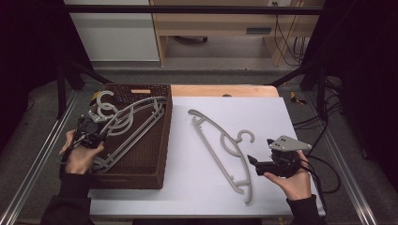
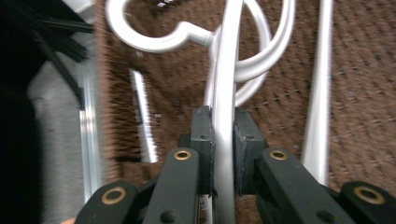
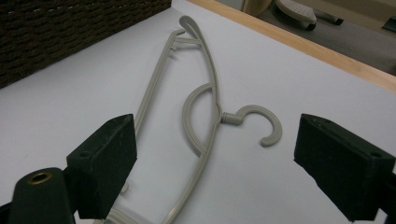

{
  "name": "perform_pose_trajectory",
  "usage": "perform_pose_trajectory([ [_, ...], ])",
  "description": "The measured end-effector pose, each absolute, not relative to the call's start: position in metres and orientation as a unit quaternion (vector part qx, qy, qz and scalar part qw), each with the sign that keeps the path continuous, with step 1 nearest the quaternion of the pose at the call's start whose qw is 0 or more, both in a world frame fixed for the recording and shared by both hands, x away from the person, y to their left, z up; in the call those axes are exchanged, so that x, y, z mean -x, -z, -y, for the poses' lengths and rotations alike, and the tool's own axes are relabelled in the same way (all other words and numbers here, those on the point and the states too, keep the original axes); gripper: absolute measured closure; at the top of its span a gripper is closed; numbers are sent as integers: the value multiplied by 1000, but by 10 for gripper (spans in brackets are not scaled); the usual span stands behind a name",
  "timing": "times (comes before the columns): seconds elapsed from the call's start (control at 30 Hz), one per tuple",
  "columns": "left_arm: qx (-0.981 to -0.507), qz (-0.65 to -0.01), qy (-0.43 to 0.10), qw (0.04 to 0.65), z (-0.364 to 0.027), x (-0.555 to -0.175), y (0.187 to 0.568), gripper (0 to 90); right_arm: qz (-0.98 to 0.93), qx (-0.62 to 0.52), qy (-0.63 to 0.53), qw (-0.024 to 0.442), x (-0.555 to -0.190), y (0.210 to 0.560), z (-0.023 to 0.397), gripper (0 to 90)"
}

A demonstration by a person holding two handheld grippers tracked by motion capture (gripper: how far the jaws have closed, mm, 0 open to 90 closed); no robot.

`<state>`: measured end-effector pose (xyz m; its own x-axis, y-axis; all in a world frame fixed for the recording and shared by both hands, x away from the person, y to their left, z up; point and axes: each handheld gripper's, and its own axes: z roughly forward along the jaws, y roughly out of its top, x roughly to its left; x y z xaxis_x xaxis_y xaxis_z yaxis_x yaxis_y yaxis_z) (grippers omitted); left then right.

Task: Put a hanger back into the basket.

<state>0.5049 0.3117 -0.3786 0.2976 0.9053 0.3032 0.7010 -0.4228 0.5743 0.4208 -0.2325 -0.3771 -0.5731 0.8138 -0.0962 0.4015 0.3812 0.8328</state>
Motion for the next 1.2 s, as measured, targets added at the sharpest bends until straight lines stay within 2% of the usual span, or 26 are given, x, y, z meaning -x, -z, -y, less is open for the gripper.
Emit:
perform_pose_trajectory([
  [0.2,-788,-520,-276,180,-318,-508,387,801,-791,-382,-402,259,-421,377,233,131],
  [0.33,-784,-512,-289,200,-318,-503,381,688,-791,-385,-400,259,-422,377,233,131],
  [0.7,-764,-472,-312,310,-309,-477,353,472,-793,-392,-388,259,-423,379,231,152],
  [0.83,-770,-441,-310,342,-297,-467,350,413,-792,-402,-383,255,-427,378,230,170],
  [1.2,-770,-403,-294,398,-265,-449,349,324,-796,-410,-368,250,-434,383,226,194],
])
